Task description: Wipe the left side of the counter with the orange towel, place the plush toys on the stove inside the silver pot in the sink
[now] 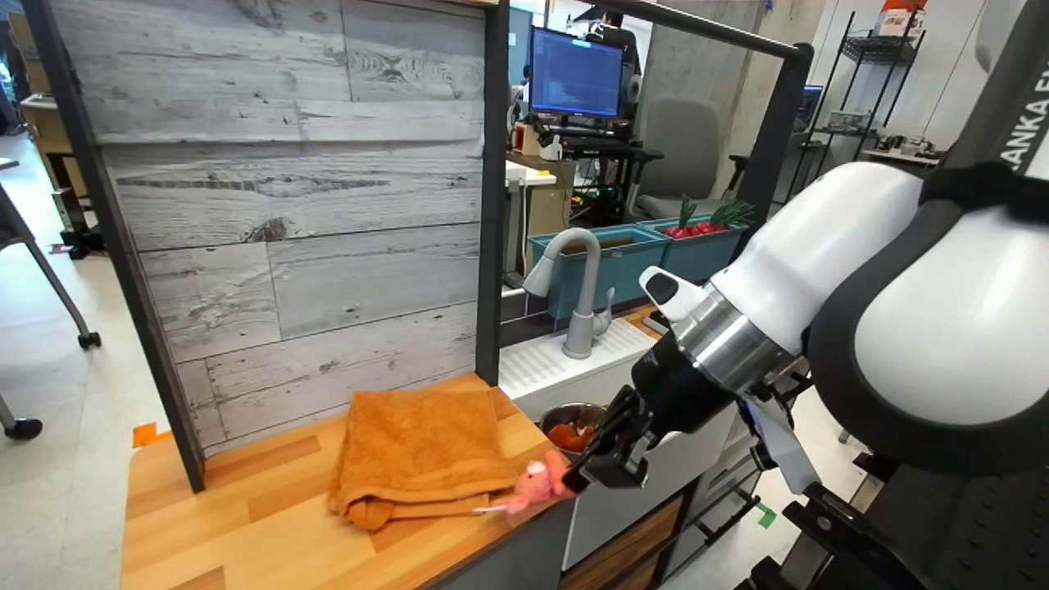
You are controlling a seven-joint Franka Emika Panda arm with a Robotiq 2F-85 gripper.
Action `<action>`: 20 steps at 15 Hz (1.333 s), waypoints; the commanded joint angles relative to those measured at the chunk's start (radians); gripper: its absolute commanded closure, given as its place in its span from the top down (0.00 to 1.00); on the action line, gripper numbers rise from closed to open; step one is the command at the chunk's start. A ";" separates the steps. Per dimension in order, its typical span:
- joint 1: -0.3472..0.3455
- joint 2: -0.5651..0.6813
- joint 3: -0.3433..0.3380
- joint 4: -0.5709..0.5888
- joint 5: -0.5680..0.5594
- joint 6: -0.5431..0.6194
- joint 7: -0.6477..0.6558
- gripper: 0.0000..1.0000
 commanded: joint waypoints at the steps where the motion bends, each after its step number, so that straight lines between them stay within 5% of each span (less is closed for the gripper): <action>1: 0.121 -0.094 -0.108 0.003 -0.026 0.109 0.163 0.01; 10: 0.240 -0.169 -0.365 0.145 0.101 -0.015 0.366 0.01; 11: 0.234 -0.172 -0.367 0.151 0.103 -0.039 0.378 0.31; 14: 0.233 -0.188 -0.374 0.150 0.116 -0.062 0.406 0.45; 15: 0.218 -0.166 -0.367 0.161 0.087 -0.063 0.392 0.28; 17: 0.219 -0.167 -0.367 0.162 0.090 -0.064 0.401 0.43; 18: 0.234 -0.181 -0.383 0.151 0.102 -0.070 0.403 0.70; 20: 0.235 -0.229 -0.386 0.104 0.103 -0.099 0.405 0.73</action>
